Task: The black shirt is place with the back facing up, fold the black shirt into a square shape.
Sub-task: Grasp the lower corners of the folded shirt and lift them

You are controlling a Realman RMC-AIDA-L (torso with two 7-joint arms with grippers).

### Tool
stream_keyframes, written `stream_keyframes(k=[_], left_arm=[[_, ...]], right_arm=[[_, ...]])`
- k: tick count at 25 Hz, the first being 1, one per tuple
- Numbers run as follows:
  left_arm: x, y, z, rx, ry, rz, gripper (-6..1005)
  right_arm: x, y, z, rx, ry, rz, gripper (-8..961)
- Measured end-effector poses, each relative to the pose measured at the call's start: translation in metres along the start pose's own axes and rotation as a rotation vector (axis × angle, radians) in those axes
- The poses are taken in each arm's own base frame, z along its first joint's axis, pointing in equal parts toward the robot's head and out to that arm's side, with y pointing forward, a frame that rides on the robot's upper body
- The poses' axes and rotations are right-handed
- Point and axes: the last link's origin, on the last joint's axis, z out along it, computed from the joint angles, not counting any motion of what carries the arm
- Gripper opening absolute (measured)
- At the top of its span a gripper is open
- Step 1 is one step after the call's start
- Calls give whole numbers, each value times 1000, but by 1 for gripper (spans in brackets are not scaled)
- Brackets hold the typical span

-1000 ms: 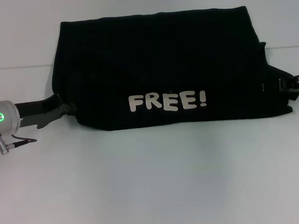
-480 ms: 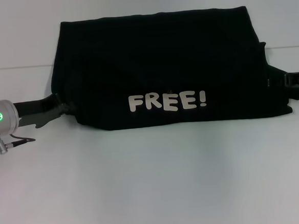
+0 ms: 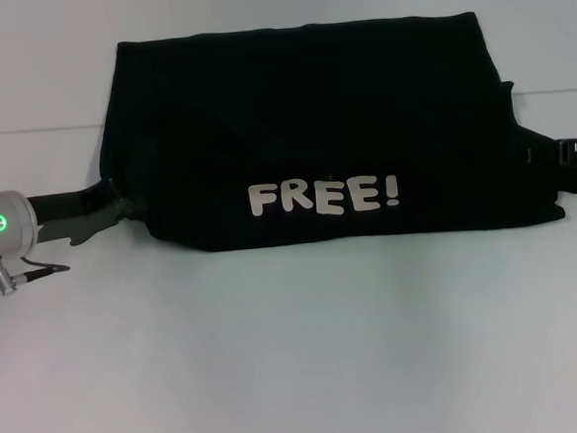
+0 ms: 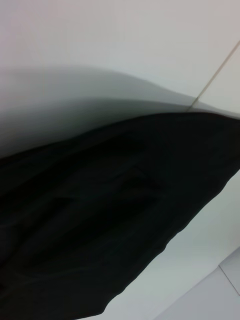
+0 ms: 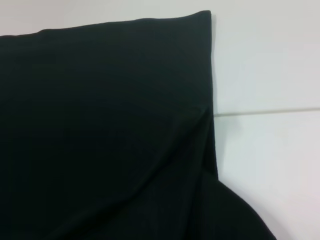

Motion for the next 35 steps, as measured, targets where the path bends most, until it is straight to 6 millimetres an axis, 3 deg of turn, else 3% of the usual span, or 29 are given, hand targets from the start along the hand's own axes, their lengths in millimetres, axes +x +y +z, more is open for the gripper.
stream_keyframes(k=[9, 16, 35], left_arm=[[1, 1, 0, -3, 1, 1, 1], [3, 0, 0, 3, 7, 4, 1], [7, 0, -2, 9, 21, 10, 0]], right_arm=[[11, 16, 10, -12, 19, -20, 899], [3, 30, 6, -116, 18, 1, 898], [15, 31, 5, -142, 101, -12, 894]])
